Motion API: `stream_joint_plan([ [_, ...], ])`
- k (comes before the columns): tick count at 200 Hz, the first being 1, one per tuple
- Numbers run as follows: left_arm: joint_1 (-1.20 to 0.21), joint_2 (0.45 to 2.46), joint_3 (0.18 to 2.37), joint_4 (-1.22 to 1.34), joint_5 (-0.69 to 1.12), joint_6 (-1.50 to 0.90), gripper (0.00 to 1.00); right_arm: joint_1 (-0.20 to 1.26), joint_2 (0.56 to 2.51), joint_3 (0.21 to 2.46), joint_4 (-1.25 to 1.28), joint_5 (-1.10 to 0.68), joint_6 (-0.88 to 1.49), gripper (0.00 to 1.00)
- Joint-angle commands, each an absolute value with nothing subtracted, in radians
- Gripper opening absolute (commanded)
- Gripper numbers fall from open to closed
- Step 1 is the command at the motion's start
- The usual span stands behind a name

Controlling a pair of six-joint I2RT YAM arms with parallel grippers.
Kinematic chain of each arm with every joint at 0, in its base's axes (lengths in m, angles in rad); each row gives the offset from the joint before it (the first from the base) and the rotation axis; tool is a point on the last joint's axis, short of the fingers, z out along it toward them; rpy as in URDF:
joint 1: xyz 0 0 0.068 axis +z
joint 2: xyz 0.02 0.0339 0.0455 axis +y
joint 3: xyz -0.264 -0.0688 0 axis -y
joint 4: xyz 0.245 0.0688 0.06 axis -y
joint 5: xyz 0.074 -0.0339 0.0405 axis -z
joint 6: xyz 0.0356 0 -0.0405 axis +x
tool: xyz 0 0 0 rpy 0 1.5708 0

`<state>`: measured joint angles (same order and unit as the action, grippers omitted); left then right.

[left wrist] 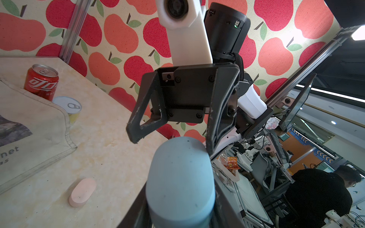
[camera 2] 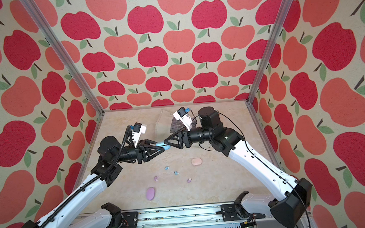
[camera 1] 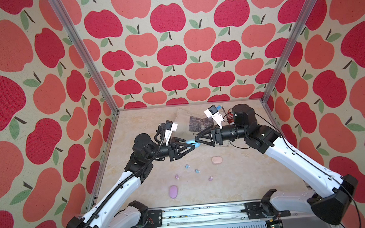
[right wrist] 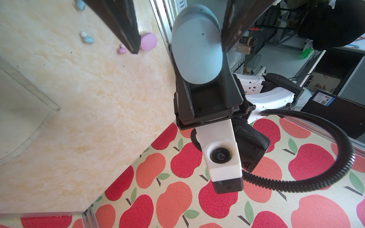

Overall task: Insert wireless bluetooth earbuds into charging case
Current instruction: Open the charging case.

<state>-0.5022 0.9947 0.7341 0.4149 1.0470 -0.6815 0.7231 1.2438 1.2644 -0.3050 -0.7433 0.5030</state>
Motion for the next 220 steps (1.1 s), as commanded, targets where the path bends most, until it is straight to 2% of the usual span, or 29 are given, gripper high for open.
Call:
stream_joint_plan([
  [1,-0.514,0.972,0.765,0.436,1.08,-0.648,0.13,0.71,1.259,1.293,-0.283,-0.762,0.509,0.68],
  [41,-0.514,0.983,0.779,0.426,1.067,-0.632,0.14,0.737,1.245,1.29,-0.351,-0.752,0.434,0.73],
  [180,-0.515,0.976,0.792,0.393,1.067,-0.617,0.14,0.746,1.251,1.258,-0.355,-0.736,0.406,0.73],
  [220,-0.514,0.974,0.792,0.388,1.062,-0.608,0.14,0.755,1.249,1.257,-0.388,-0.721,0.384,0.76],
])
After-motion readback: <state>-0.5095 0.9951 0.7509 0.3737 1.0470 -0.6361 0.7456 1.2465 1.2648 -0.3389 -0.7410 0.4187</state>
